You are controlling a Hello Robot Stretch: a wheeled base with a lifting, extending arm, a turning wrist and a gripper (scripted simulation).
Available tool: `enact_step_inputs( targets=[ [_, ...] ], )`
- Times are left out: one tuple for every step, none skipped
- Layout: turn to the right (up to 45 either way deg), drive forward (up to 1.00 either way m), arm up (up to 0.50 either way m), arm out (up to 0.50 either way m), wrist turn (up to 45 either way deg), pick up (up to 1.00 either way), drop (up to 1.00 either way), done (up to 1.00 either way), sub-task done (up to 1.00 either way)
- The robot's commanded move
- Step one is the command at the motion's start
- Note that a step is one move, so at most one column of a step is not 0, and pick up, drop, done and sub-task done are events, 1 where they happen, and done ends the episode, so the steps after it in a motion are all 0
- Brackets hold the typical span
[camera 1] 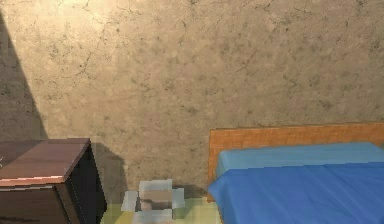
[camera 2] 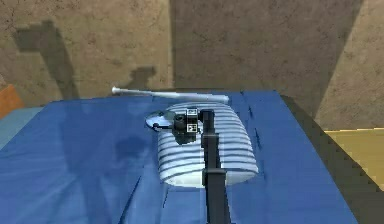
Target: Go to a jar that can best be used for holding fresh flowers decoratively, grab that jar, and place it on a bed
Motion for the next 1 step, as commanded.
enact_step_inputs(
  targets=[
    [0.0,0.00,-0.32,0.00,0.0,0.00,0.00,0.00,0.00]
  ],
)
